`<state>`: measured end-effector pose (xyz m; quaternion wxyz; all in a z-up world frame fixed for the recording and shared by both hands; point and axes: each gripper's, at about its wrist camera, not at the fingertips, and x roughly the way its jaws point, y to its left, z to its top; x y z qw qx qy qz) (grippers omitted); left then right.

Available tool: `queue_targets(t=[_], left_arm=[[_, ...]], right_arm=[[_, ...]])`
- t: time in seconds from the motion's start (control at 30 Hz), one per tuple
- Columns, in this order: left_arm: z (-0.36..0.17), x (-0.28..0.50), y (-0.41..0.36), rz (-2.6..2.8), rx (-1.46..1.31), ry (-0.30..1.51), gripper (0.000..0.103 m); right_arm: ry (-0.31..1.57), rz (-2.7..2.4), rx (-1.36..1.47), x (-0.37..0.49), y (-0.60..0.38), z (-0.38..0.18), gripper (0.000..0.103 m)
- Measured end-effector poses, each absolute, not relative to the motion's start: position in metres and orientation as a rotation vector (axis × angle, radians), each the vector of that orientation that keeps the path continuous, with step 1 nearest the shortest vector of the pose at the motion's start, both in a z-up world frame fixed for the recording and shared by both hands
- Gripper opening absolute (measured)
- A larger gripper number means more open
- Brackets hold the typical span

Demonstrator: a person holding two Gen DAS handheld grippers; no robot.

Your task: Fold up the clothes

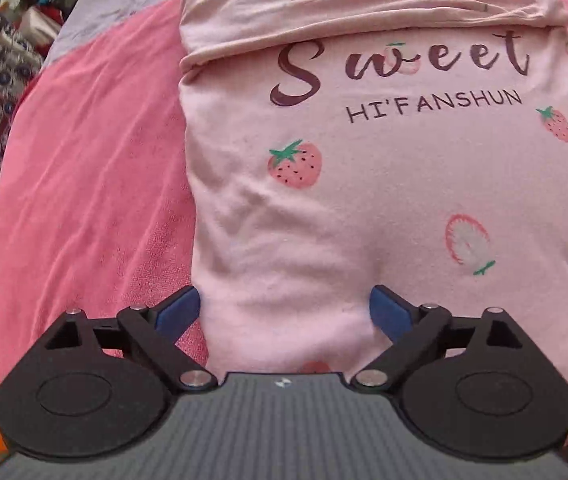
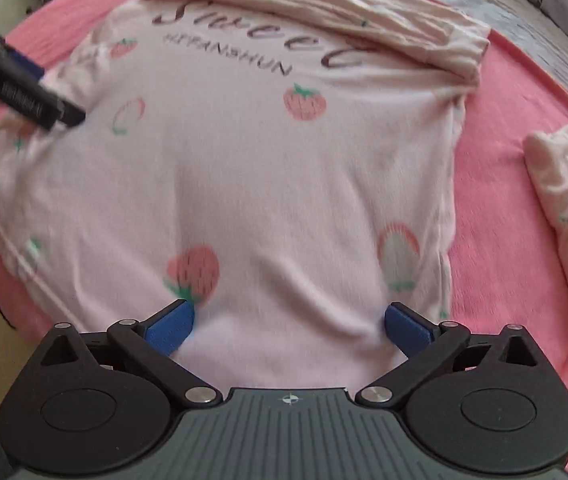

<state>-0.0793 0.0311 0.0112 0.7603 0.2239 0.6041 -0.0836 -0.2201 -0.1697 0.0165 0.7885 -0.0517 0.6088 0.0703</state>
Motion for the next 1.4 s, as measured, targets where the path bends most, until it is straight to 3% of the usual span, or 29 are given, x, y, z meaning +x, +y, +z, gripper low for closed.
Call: queue_targets(t=[0.2,0.47,0.8,1.4], left_arm=[[0.022,-0.073,0.018,-0.222,0.473,1.336,0.096],[0.005,-0.098,0.045,-0.229,0.421,1.444,0.103],[0.007,-0.124,0.077,-0.236,0.315,1.500,0.103],[0.014,-0.134,0.082,-0.228,0.318,1.535,0.103]], right_arm=[[1.472,0.099,-0.228,-0.249,-0.162,0.028,0.102],[1.246,0.153,-0.203,-0.177,-0.119,0.064,0.101],[1.230,0.208,-0.114,-0.067,-0.080,0.019,0.102],[1.287,0.218,-0.113,-0.160,-0.099,0.002,0.103]])
